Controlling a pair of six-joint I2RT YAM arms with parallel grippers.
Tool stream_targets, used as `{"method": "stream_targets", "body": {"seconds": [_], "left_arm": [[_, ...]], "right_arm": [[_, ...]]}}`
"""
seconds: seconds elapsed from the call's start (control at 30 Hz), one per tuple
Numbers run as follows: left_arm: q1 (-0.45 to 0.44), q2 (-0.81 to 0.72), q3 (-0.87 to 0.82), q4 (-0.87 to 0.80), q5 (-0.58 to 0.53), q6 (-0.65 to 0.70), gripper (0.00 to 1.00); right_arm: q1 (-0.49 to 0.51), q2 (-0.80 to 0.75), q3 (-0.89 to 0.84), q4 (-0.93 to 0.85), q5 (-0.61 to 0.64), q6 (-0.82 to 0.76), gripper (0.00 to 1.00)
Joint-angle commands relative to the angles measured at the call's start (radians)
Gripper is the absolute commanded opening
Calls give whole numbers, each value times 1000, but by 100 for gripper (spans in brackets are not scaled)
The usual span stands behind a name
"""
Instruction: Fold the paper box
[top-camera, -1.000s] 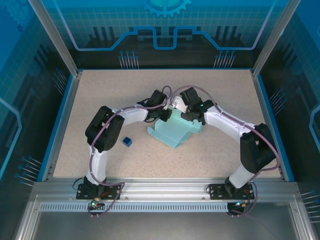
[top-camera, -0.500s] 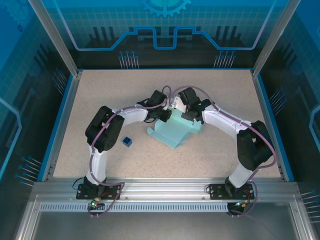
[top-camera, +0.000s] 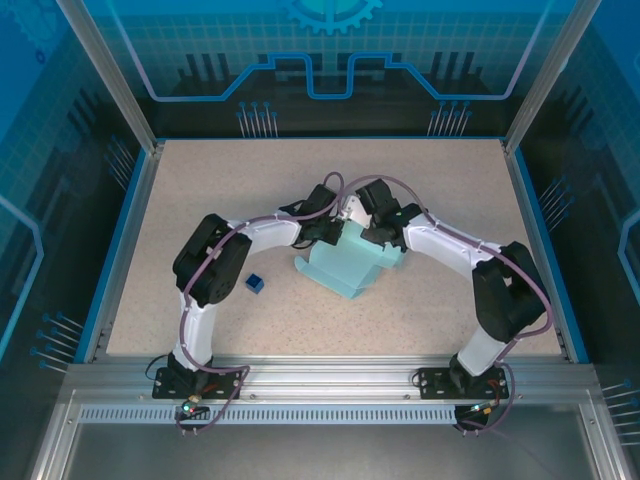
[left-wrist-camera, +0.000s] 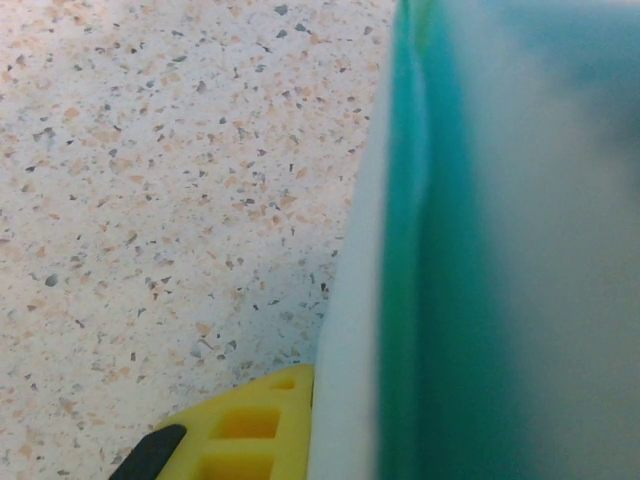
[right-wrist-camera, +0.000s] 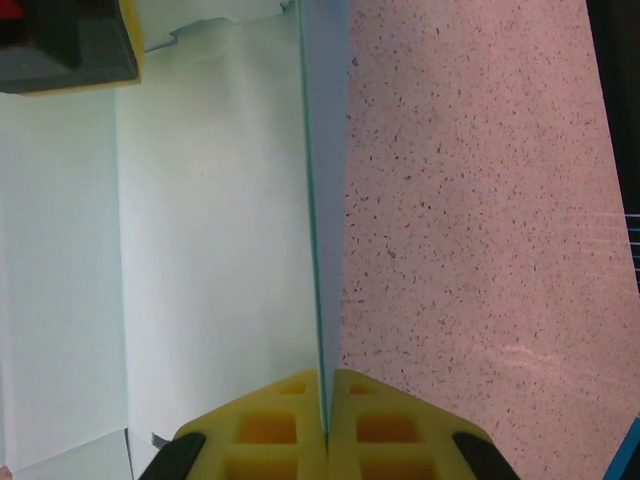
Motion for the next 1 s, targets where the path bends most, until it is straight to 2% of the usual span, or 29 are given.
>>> {"method": "stream_targets", "body": {"seconds": [0.0,0.17,0.3,0.4,0.67,0.83,0.97], "left_arm": [[31,13,-7,16,-152,-97,10],[33,-25,-51,114,-14,-53,19],[43,-65,-86,163,73,-27,31],[54,-90,-96,173,132,-9,40],[76,-128,-96,178,259,39,54],[79,-121,-82,172,262,56,57],[86,-100,-52,151,242,69,51]], "right_arm": [[22,-61,-35,-41,-44,46,0],[11,-53,-31,-33,-23,57,0],[1,-58,-25,-30,-30,62,0],[-3,-59,-22,-34,-32,55,0],[-7,-59,-20,-38,-40,48,0],[-7,-63,-15,-41,-46,42,0],[-6,-71,-17,-41,-50,36,0]]}}
